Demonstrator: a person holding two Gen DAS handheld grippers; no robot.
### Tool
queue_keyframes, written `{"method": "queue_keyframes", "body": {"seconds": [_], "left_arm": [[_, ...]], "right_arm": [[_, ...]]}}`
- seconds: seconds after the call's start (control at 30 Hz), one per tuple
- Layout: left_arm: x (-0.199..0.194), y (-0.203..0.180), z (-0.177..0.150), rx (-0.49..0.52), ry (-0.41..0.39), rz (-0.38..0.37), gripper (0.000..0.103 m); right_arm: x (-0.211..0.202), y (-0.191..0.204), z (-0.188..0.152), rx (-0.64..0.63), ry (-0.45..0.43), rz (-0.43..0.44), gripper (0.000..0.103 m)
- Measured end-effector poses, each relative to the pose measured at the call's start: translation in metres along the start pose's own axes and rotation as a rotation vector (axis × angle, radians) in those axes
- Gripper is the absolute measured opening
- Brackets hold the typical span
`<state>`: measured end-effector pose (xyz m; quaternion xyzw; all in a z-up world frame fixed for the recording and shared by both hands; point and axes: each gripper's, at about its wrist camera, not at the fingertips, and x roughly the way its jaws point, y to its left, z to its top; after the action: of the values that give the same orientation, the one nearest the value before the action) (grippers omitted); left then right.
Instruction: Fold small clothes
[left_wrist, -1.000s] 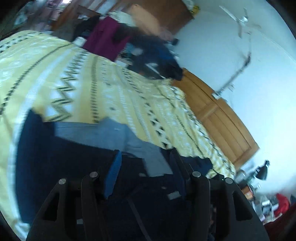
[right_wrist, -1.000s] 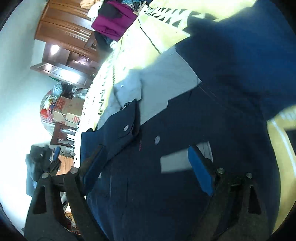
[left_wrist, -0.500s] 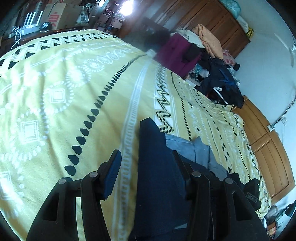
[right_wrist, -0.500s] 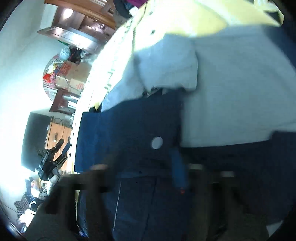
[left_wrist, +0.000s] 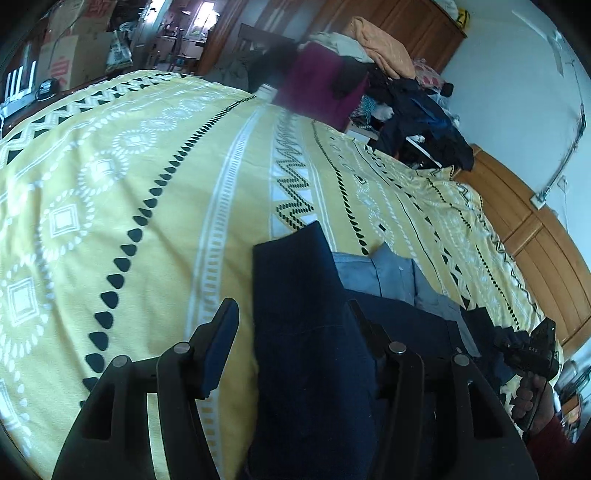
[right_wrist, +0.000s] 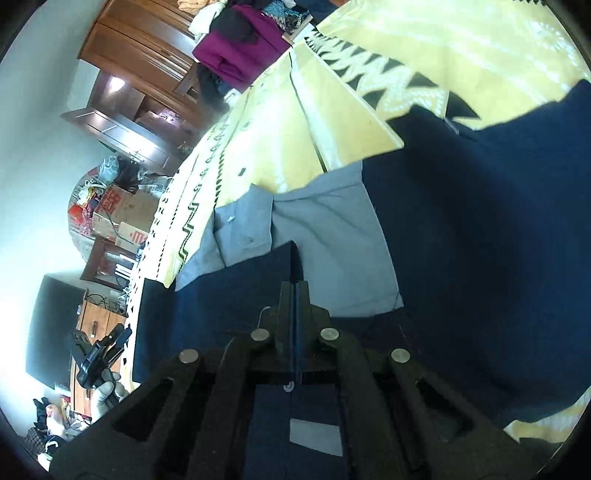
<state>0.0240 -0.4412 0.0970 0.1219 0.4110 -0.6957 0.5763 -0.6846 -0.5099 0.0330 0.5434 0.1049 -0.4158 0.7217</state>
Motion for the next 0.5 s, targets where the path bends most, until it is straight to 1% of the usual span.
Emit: {"method": "queue_keyframes", "body": {"seconds": [0.03,0.07,0.1,0.17,0.2,0.23,0.33,0.47,0.5], "left_arm": [[0.002,-0.005,-0.001,0.017,0.010,-0.002,0.059],[0.003,-0.010,-0.002,0.037,0.019,0.002,0.059],[0.004,-0.012,-0.002,0.040,0.019,0.005,0.059],[0.002,-0.007,-0.004,0.004,0.013,-0.002,0.059],[0.000,-0.005,-0.004,-0.007,0.010,0.005,0.059],[-0.002,-0.002,-0.004,-0.011,0.007,0.013,0.059],[-0.005,0.001,-0.003,-0.003,0.011,0.023,0.060],[-0.006,0.004,-0.003,0.008,0.011,0.021,0.060],[-0.004,0.004,-0.004,0.009,0.016,0.025,0.060]], "right_arm": [[0.008,0.001,-0.001,0.011,0.035,0.029,0.001],[0.017,0.007,-0.001,0.013,0.055,0.028,0.001],[0.022,0.008,-0.002,0.002,0.069,0.018,0.005],[0.033,0.015,-0.006,-0.028,0.103,0.010,0.020],[0.038,0.018,-0.007,-0.043,0.116,-0.012,0.034],[0.041,0.020,-0.008,-0.049,0.126,-0.025,0.044],[0.050,0.023,-0.015,-0.054,0.153,-0.056,0.048],[0.064,0.035,-0.023,-0.096,0.192,-0.051,0.048],[0.069,0.040,-0.025,-0.117,0.206,-0.059,0.046]]}}
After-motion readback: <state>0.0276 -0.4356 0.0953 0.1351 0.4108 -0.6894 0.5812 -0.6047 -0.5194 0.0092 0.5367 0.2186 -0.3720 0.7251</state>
